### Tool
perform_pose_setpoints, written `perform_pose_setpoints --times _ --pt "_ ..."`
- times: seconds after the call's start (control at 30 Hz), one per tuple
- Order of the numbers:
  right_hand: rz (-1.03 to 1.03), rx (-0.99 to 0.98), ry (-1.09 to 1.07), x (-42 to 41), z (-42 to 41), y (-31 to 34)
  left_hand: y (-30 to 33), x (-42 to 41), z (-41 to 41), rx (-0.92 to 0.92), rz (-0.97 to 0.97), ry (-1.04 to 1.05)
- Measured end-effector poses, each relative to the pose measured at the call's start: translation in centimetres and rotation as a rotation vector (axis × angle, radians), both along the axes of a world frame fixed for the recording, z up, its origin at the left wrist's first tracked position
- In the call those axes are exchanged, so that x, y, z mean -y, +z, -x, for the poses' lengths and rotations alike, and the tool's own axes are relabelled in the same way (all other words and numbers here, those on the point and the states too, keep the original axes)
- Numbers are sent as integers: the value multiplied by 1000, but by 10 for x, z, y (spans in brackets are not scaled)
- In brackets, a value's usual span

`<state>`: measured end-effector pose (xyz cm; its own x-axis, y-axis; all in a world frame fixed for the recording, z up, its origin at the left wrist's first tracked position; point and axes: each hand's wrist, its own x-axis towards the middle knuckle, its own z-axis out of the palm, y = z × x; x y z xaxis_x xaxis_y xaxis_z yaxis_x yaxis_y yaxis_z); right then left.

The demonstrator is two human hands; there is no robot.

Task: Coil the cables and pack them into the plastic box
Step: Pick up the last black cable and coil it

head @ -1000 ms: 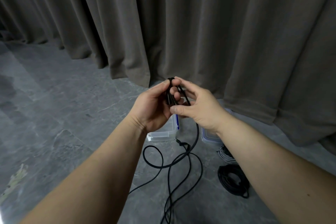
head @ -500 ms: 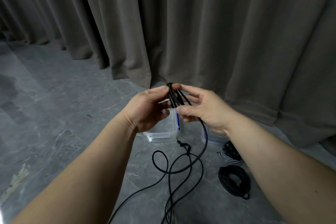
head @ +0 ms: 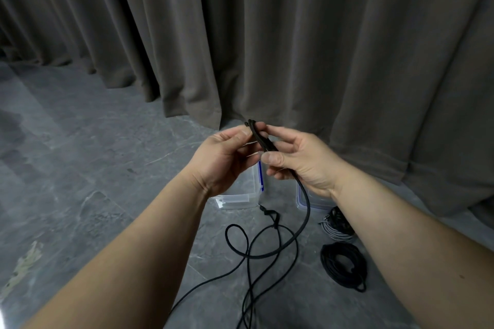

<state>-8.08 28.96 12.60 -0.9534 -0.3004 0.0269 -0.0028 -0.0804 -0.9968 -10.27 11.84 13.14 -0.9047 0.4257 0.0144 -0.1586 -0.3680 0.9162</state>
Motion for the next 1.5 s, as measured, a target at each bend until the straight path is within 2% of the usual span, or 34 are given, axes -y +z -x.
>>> perform_pose_setpoints --times 0.1,0.2,0.43,0.53,0.67,0.87,1.2,1.4,1.5 --pt "-27 -75 -98 3 2 -3 4 -4 -3 32 -55 -26" --pt "-94 -127 -148 3 2 -5 5 -6 -5 36 -32 -27" --pt "-171 -287 -229 10 6 -8 5 -16 -5 -168 34 75" --pt "-225 -287 -212 8 6 -2 5 -16 -4 -259 81 105" --pt "-113 -302 -366 6 6 10 9 -13 -4 -293 91 111" --pt "-83 -373 -550 4 9 14 19 -23 -11 -264 97 70" --pt "-27 -214 -543 12 4 16 28 -27 -19 -203 39 -28" --pt "-163 -310 -524 14 4 18 32 -19 -19 -125 -63 -26" --pt "-171 -292 -435 22 3 26 45 -13 -19 -109 -103 -3"
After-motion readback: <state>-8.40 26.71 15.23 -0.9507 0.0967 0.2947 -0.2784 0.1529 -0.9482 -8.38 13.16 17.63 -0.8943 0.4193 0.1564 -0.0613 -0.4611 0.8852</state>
